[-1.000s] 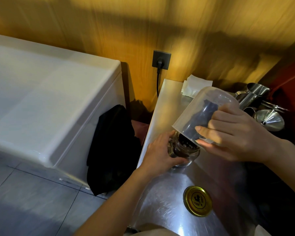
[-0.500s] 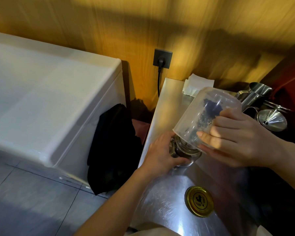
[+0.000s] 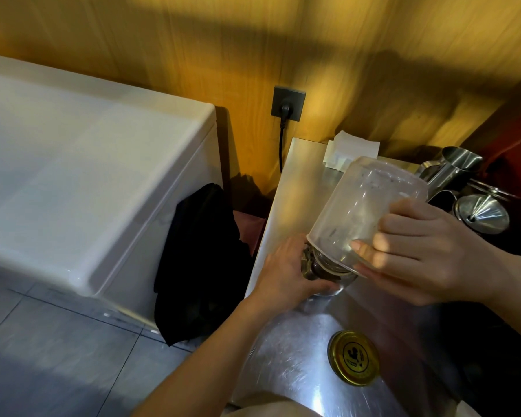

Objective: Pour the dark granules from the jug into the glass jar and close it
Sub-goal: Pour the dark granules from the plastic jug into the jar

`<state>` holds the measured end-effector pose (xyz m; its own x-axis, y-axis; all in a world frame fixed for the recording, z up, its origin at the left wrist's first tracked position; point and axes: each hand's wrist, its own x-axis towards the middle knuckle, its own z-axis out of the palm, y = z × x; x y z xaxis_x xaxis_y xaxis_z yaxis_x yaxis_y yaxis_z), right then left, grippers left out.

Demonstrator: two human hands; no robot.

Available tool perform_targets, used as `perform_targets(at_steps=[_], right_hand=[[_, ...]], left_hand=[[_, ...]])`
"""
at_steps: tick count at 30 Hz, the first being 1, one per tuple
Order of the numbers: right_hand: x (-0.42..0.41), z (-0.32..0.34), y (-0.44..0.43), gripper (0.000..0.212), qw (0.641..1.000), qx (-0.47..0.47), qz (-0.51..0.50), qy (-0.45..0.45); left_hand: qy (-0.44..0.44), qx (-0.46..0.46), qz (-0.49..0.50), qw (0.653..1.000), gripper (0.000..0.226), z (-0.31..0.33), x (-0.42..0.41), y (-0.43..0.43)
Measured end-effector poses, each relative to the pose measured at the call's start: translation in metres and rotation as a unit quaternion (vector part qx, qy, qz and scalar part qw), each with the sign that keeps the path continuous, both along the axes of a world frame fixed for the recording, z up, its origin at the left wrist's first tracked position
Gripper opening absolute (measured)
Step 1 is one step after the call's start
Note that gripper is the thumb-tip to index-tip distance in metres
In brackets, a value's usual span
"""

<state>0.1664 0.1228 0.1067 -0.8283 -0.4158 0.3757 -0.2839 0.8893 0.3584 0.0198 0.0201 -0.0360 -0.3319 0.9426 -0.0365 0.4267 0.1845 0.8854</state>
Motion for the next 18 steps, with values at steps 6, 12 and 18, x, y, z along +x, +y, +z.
perform_targets(at_steps=[6,12,18], right_hand=[[0.0028,-0.0028,-0.0032,0.015,1.000,0.019,0.009,-0.019],[0.0023,-0.0004,-0.0034,0.018,1.000,0.013,0.018,-0.012],[0.0057,0.0029,-0.0070,0.016,0.999,0.026,0.020,-0.024]], left_hand=[[0.001,0.009,-0.002,1.000,0.077,-0.0032,-0.0005,0.0004],[0.004,0.007,-0.004,1.000,0.077,-0.0063,-0.0016,0.0009],[0.005,0.011,-0.008,1.000,0.077,-0.0060,-0.0028,0.0023]])
